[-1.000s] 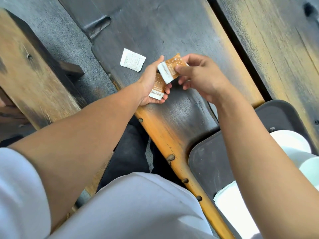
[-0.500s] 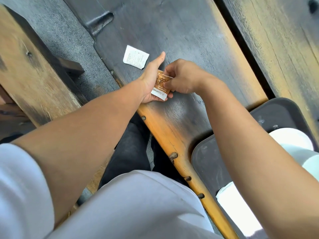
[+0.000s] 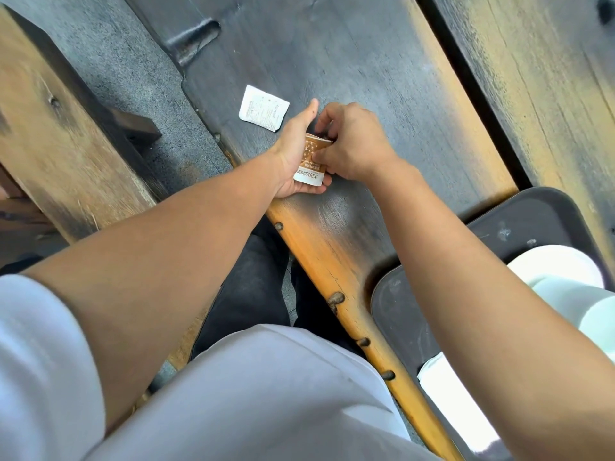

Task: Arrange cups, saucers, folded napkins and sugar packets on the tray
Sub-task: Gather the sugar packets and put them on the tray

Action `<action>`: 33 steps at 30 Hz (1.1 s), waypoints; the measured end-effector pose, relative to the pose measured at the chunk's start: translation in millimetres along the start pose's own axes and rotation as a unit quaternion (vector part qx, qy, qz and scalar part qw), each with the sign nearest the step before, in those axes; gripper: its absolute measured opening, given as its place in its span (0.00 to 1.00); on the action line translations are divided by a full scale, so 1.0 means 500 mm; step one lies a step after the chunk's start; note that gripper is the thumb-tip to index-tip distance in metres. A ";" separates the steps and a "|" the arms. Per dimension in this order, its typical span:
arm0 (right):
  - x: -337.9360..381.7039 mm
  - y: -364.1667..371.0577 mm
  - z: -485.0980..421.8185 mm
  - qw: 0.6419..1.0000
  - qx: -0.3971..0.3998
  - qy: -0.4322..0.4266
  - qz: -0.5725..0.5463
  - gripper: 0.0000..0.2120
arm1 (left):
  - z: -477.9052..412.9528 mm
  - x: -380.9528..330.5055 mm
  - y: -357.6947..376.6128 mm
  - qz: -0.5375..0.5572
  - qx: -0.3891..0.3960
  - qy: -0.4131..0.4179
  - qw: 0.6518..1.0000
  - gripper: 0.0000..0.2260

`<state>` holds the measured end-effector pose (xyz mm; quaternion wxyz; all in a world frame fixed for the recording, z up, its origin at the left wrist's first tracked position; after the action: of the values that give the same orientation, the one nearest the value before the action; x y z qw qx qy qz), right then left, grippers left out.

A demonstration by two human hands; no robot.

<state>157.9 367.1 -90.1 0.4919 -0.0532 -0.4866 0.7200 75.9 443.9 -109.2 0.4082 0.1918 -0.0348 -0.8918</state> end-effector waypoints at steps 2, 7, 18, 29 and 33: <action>-0.003 0.002 0.001 1.000 0.008 -0.002 -0.005 0.10 | 0.002 -0.001 0.001 0.002 0.002 -0.001 1.000 0.33; 0.000 -0.002 0.012 1.000 0.023 -0.008 -0.006 0.10 | 0.000 0.000 0.002 -0.003 -0.003 0.000 1.000 0.33; 0.002 -0.022 0.011 0.998 0.059 -0.010 -0.004 0.12 | -0.001 -0.002 0.003 -0.022 -0.004 -0.006 1.000 0.37; 0.082 -0.082 -0.088 0.995 -0.077 -0.018 -0.055 0.10 | 0.011 -0.005 0.008 -0.023 -0.004 -0.015 1.000 0.35; 0.153 -0.050 -0.120 0.999 -0.031 -0.041 -0.015 0.11 | 0.022 -0.010 0.012 -0.001 -0.020 0.006 1.000 0.25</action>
<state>168.8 465.2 -72.0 0.4803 -0.0320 -0.5288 0.6990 78.8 442.5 -96.0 0.4114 0.1886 -0.0147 -0.8916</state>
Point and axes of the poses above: each hand's wrist, its own z-axis away from the middle knuckle, its own y-axis out of the palm, x = y × z, the point moved 1 cm from there along -z, towards the middle knuckle, and after that the axes turned 12 degrees about z, right-handed, at the moved point
